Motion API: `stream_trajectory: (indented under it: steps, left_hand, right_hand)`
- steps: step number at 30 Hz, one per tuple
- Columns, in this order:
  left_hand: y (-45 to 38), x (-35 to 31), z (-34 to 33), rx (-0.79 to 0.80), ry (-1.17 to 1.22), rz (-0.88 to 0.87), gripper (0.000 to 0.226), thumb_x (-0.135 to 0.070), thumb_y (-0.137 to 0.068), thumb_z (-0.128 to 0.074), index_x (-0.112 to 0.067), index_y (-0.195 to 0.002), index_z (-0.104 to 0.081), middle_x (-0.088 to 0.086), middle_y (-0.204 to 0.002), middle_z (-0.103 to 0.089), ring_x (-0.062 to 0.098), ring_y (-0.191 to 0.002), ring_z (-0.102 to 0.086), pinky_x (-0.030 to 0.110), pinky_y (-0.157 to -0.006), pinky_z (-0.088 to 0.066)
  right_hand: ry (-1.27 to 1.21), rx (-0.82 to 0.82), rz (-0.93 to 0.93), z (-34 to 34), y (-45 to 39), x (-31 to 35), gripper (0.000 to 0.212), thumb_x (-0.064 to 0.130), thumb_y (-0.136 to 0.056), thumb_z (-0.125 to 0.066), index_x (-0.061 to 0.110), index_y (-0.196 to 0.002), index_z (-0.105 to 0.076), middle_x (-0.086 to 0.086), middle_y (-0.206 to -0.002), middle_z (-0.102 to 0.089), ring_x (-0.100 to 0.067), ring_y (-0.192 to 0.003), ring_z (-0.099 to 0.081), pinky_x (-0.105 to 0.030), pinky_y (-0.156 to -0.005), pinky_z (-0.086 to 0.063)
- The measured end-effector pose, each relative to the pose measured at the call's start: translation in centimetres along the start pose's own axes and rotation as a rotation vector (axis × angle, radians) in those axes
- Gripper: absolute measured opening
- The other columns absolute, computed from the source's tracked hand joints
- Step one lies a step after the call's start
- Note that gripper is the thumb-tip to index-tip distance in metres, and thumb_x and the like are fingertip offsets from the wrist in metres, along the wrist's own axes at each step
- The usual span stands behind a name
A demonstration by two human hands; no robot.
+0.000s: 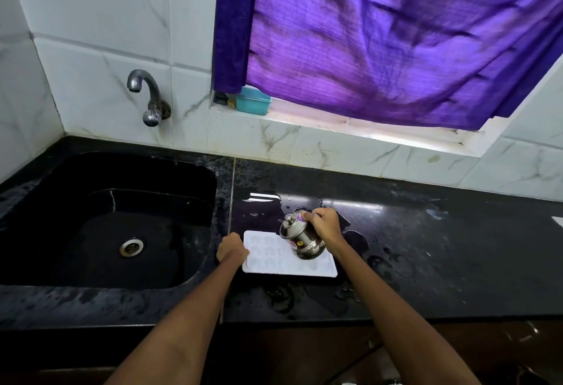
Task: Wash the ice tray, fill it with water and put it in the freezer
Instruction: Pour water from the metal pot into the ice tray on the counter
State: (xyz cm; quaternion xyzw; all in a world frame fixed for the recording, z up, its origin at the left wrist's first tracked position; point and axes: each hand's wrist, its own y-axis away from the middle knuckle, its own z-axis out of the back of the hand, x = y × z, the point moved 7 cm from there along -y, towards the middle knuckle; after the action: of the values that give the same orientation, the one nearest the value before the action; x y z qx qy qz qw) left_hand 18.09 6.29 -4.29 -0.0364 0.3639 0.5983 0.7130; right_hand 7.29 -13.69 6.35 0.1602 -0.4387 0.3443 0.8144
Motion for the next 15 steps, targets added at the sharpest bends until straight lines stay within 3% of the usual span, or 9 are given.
stream_trajectory:
  steps: [15]
  left_hand:
    - [-0.1, 0.2, -0.1, 0.012, 0.040, -0.018, 0.040, -0.022, -0.083, -0.070, -0.004, -0.118, -0.060, 0.015, -0.125, -0.061, 0.031, -0.115, -0.060, 0.037, -0.093, -0.051]
  right_hand:
    - [0.292, 0.108, 0.146, -3.9, 1.3, 2.4, 0.057, 0.013, -0.080, -0.064, 0.018, -0.044, -0.021, -0.001, -0.045, -0.021, -0.014, -0.046, -0.020, -0.031, -0.052, -0.017]
